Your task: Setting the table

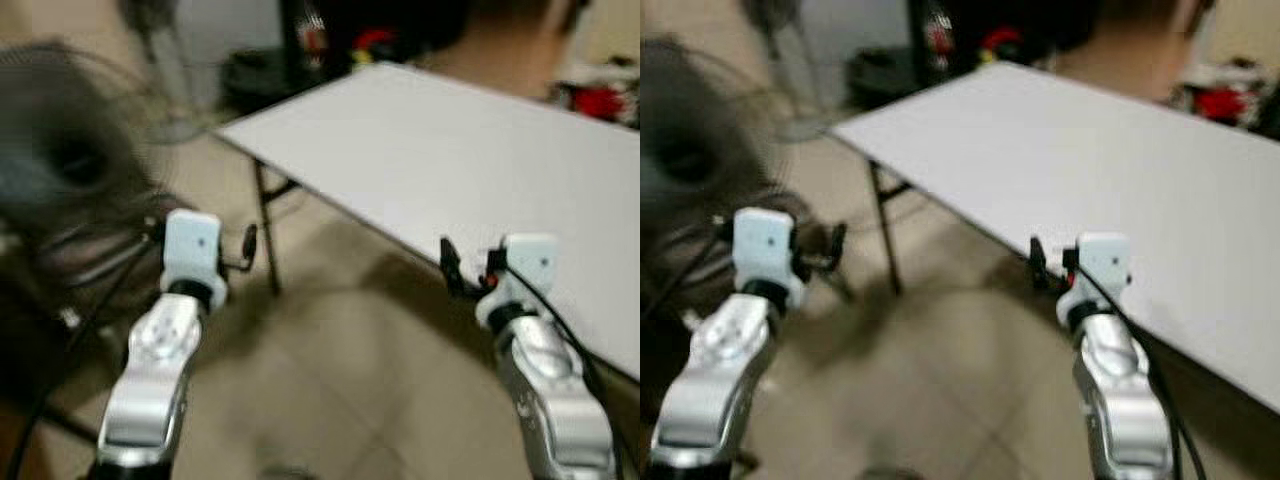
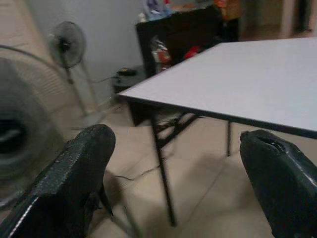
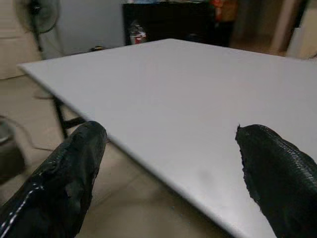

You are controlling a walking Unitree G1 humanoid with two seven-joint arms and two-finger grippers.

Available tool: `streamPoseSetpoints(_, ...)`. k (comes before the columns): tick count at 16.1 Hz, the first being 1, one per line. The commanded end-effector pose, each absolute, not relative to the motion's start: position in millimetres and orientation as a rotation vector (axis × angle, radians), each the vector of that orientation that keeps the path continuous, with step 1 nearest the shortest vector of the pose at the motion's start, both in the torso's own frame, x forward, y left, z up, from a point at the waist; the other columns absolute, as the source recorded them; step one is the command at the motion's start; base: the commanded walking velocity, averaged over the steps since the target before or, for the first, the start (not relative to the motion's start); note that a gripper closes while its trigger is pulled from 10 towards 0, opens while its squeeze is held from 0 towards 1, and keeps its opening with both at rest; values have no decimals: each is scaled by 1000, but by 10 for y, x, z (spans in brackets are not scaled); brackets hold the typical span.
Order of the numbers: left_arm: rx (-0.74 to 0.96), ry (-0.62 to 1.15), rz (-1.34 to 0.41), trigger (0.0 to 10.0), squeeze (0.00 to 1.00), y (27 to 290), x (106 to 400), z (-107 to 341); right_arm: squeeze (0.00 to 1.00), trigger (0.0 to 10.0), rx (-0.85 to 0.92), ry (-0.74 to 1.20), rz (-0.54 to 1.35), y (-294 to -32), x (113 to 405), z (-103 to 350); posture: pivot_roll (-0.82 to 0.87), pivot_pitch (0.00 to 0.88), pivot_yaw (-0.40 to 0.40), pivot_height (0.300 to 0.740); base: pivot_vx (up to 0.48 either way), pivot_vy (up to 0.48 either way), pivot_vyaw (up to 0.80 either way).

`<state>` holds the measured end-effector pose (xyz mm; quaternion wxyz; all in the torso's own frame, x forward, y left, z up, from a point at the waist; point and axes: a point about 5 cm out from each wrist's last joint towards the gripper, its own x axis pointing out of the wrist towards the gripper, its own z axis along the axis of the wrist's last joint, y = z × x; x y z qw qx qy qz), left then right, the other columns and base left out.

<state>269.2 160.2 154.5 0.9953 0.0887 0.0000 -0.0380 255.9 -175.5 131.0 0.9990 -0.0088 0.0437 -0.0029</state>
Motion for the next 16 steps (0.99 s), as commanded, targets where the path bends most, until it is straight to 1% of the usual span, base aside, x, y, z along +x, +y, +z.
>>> streamPoseSetpoints(1,190,-3,-57,10000,0,1667,2699,1574,1000,10000,-8,57,19,-1693,2590,1381,125,0,51,740,0,371,800)
streamPoseSetpoints(12,207,3,-43,10000,0,1711,2682,1571,1000,10000,14,52,71,-1580,2659,1371,153,0,48,740,0,369,800)
streamPoseSetpoints(13,212,-1,-41,10000,0,1711,2684,1579,1000,10000,15,51,75,-1570,2664,1373,154,0,48,740,0,0,800)
streamPoseSetpoints(14,241,-38,-59,10000,0,1682,2685,1633,1000,10000,16,48,96,-1546,2678,1377,160,0,49,740,0,-480,800)
streamPoseSetpoints(16,232,-16,-53,10000,0,1669,2672,1599,1000,10000,13,53,89,-1587,2684,1362,156,0,60,740,0,-480,800)
